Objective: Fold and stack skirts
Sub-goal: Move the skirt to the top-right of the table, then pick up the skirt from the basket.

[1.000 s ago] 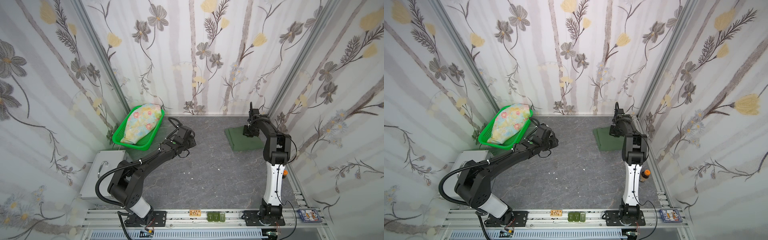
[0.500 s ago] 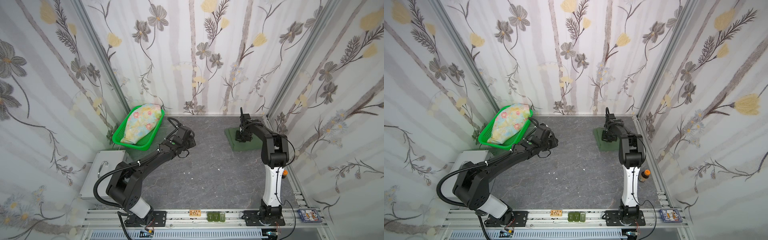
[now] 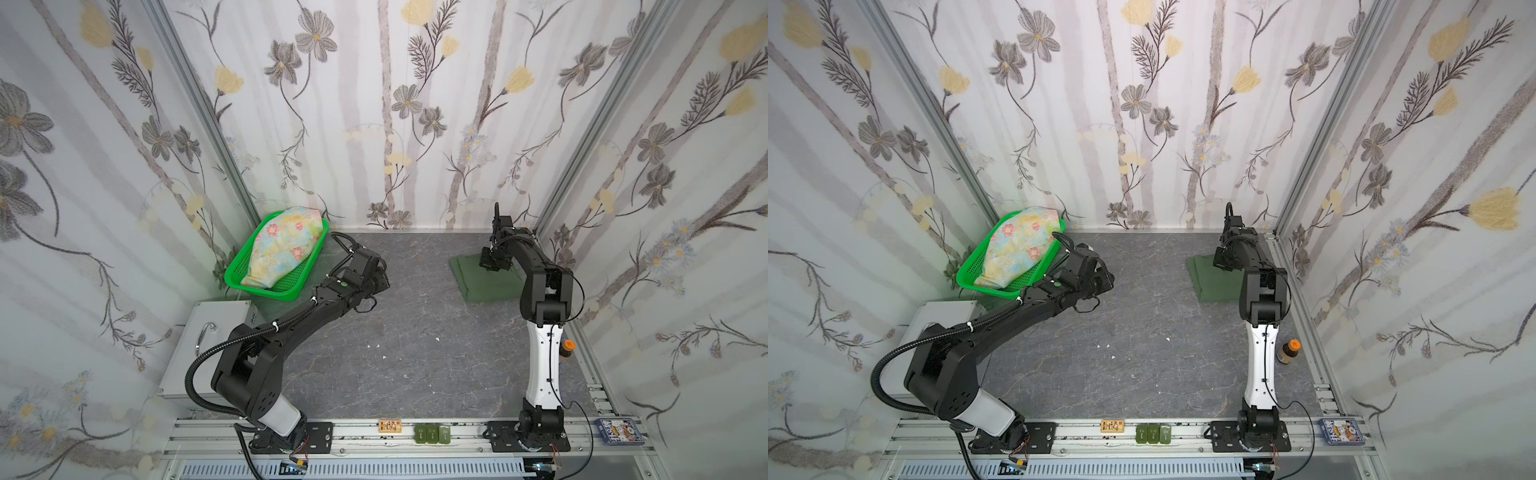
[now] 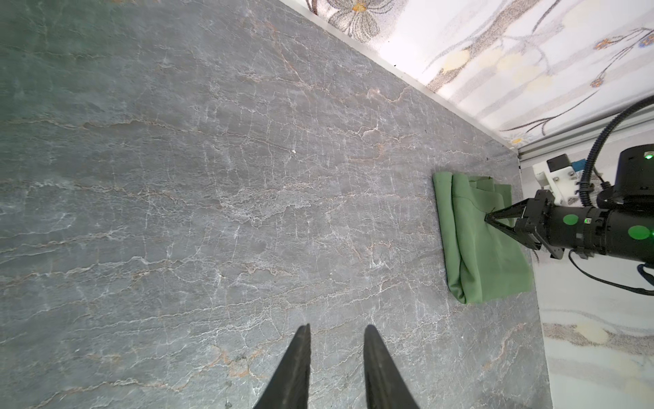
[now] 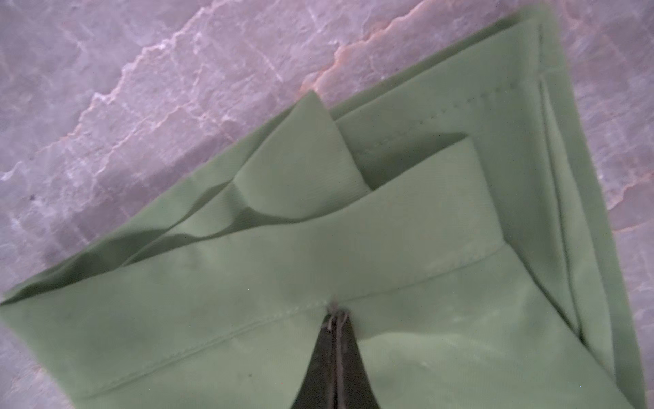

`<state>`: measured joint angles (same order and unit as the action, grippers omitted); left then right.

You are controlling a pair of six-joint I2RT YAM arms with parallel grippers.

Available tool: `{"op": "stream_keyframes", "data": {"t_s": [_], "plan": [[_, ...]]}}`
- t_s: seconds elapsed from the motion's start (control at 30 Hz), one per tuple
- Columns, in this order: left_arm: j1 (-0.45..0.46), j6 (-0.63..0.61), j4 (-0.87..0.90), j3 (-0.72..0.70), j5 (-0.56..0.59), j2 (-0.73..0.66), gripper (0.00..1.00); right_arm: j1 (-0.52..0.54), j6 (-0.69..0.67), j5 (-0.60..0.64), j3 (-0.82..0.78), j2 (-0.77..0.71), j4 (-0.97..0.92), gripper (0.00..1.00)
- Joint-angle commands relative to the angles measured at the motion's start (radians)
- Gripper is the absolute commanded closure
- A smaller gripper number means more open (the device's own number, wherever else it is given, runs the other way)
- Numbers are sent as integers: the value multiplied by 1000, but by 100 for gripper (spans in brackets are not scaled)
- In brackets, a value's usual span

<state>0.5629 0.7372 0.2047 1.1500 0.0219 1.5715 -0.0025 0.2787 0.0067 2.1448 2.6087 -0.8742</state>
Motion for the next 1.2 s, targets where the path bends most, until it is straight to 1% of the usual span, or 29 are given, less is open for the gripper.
{"op": "stream_keyframes", "data": {"t_s": [0.0, 0.47, 0.57, 0.7, 0.8, 0.87, 0.9, 0.93, 1.0, 1.1, 1.13, 1.17], "plan": [[-3, 14, -10, 8, -2, -11, 71, -4, -13, -1, 28, 20, -35, 100], [-15, 41, -10, -14, 10, -45, 71, -49, -18, -21, 150, 84, -48, 100], [-16, 34, -10, -25, 24, -67, 71, -44, -13, -10, 161, 30, -57, 100], [-29, 14, -10, -20, 29, -97, 70, -6, -15, 48, 122, -142, -49, 100], [-59, -21, -9, -8, 27, -123, 66, 56, -25, 79, -1, -318, 19, 100], [-100, -35, -9, -1, 16, -143, 59, 107, -32, 78, -98, -422, 67, 100], [-129, -42, -8, 5, 10, -150, 52, 137, -26, 91, -151, -470, 88, 100], [-159, -46, -8, 9, 1, -157, 48, 169, -29, 99, -207, -518, 117, 100], [-211, -78, -4, 24, 3, -157, 45, 240, -31, 155, -327, -609, 184, 100], [-286, -132, 39, 74, 42, -119, 35, 347, -29, 251, -558, -769, 365, 100], [-311, -144, 67, 102, 64, -97, 31, 372, -25, 254, -653, -831, 454, 100], [-338, -157, 90, 129, 74, -75, 30, 386, -11, 242, -735, -879, 525, 100]]}}
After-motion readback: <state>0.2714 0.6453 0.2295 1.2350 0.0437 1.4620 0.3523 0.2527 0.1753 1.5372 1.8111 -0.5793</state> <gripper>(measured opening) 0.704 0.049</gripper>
